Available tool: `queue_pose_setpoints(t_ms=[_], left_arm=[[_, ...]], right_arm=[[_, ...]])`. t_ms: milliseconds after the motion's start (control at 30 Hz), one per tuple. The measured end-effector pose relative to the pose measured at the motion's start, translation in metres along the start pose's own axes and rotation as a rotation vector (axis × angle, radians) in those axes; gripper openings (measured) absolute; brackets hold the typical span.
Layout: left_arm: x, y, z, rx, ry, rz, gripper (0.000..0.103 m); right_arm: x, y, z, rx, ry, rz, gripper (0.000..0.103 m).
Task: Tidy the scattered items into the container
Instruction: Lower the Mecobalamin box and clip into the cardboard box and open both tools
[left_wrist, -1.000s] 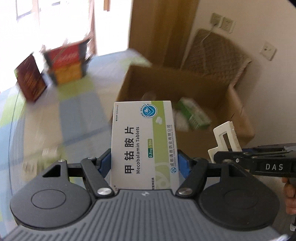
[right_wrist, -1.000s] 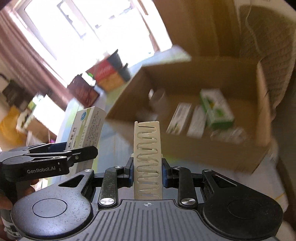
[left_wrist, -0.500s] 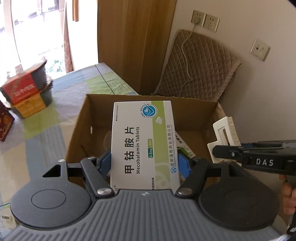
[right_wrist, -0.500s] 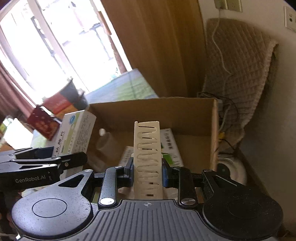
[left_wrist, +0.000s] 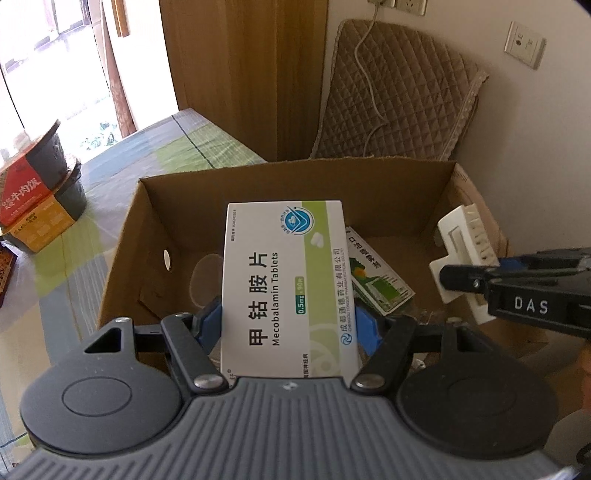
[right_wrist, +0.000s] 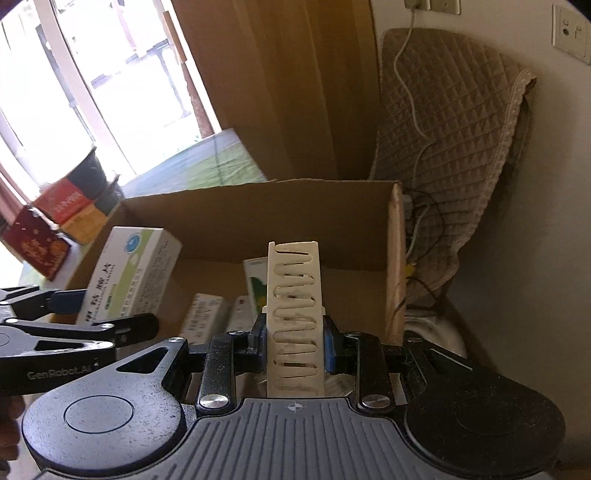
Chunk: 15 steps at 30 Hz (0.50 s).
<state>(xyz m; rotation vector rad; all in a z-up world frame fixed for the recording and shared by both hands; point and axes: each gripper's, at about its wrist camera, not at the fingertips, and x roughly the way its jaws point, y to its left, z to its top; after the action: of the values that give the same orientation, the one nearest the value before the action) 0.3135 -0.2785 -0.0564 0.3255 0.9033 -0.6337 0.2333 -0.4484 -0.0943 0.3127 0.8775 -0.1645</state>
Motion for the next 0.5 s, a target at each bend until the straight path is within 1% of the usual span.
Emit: queue_pose_setpoints(t_ms=[167,300,500], left_arm=[[0.013,-0.002,0.001,0.006,0.008,0.002,0.067],[0.024,-0.003,0.004,0.013,0.011,0.000,0.067],[0.040,-0.003,0.007,0.023,0.027,0.002,0.067]], right_arm=[[0.013,-0.006,0.003,0.030,-0.053,-0.054,0.031],[0.018,0.002,0.005,-0.035,-0.072,-0.092,0.031],[0.032,0.014,0.006,-0.173,-0.096,-0.171,0.031]])
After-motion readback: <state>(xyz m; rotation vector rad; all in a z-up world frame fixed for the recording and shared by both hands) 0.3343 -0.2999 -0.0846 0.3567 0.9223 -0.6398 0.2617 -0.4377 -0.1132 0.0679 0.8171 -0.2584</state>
